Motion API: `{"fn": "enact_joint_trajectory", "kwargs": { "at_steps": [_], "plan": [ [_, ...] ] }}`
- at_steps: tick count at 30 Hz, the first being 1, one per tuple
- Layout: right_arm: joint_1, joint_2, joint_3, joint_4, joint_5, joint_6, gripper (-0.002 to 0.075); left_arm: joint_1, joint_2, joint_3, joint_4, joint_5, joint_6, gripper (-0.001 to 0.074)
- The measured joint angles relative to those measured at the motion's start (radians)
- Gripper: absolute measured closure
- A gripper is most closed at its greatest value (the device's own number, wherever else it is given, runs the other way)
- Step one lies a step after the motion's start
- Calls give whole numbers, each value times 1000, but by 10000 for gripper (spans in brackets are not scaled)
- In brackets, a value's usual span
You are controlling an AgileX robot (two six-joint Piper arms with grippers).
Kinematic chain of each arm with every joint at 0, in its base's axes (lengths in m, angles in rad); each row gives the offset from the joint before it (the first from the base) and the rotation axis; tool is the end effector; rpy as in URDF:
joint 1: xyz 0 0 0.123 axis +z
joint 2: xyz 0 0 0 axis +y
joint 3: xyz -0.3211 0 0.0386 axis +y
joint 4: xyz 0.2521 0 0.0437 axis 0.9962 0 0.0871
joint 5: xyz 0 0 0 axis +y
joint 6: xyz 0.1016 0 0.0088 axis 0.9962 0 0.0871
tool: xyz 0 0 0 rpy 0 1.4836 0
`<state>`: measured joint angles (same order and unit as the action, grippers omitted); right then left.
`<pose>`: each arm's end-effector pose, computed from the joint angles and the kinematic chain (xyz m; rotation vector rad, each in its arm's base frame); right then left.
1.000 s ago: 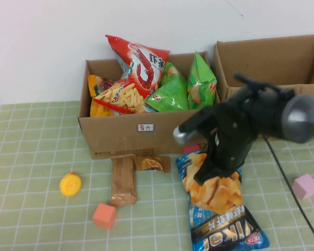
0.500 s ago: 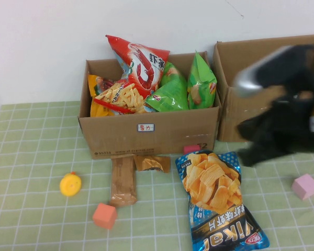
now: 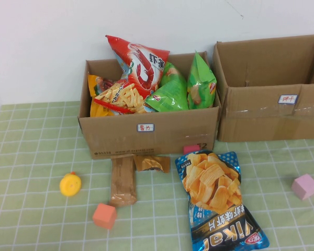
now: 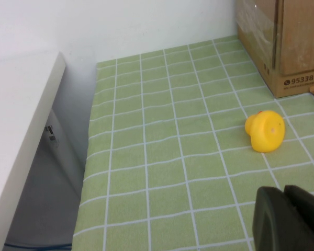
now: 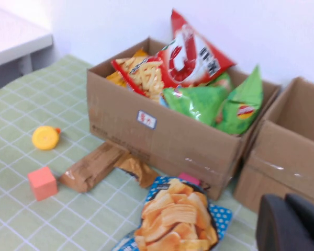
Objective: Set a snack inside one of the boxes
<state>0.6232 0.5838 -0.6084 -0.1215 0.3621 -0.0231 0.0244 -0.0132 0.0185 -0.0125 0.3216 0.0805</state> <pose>0.0862 0.0566 0.3570 -0.6499 1.7097 0.3047 0.0298 0.0003 0.1754 0.0429 1.8104 0.0625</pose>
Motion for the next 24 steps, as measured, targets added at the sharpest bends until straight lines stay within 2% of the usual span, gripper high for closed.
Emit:
{"fn": "enact_joint_trajectory", "kwargs": {
  "at_steps": [6, 19, 24],
  "plan": [
    [0, -203, 102, -59, 7, 0, 728, 0, 0, 0, 0, 0, 0, 738],
    [-3, -400, 240, -86, 94, 75, 728, 0, 0, 0, 0, 0, 3, 737],
    [-100, -513, 312, -42, 108, 75, 728, 0, 0, 0, 0, 0, 3, 737]
  ]
}}
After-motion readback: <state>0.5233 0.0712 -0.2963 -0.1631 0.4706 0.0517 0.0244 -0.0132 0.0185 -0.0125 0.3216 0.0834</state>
